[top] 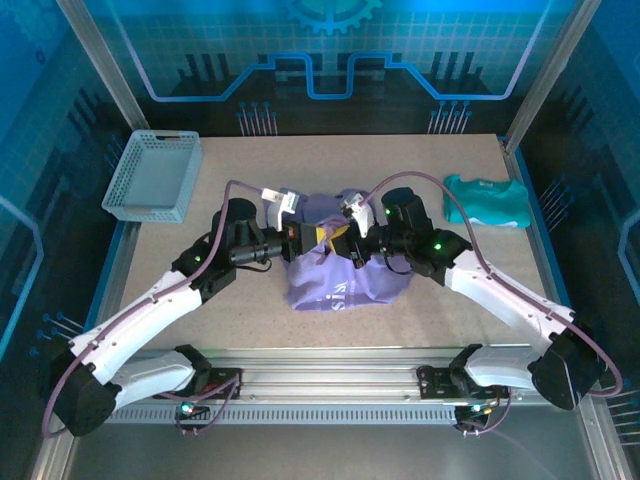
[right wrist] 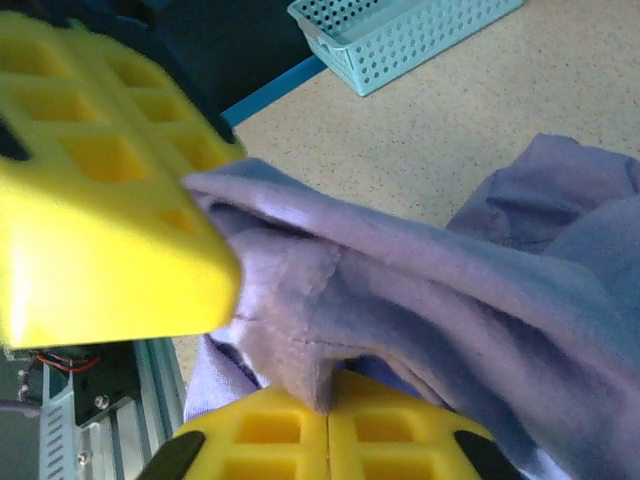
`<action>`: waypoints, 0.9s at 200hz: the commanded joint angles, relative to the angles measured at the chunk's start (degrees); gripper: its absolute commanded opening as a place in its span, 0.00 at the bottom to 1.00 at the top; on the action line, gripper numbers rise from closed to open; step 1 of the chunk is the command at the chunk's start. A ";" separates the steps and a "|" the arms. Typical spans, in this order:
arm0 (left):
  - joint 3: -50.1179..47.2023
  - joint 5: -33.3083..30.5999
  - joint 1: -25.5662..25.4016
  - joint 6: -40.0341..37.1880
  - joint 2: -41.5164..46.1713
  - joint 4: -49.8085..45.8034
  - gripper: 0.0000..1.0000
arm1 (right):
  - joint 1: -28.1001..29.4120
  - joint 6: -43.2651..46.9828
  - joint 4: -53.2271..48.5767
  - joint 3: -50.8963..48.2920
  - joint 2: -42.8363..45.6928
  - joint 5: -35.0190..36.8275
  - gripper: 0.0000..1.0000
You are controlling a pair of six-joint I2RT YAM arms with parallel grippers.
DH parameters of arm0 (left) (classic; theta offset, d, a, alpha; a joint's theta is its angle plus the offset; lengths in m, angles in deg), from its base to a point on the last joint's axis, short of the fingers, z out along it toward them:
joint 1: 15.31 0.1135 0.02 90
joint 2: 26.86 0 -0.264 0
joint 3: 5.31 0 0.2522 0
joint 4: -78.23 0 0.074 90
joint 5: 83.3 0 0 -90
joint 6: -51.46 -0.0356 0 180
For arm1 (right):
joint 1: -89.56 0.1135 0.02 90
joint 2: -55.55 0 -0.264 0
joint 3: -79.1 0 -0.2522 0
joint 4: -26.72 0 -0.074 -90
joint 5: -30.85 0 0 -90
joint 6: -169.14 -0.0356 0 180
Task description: Fold the inside-out t-shirt
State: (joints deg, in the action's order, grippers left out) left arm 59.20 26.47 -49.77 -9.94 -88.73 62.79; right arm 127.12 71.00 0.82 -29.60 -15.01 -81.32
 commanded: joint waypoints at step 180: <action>-0.60 -19.43 -0.22 -5.26 0.67 -16.62 0.49 | -4.59 -2.69 2.91 -1.32 6.19 -4.29 0.00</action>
State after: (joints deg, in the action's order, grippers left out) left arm 57.14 14.23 -49.77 -13.42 -88.27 52.06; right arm 123.36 69.25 1.91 -30.74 -8.68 -86.20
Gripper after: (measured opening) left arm 0.469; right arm 0.045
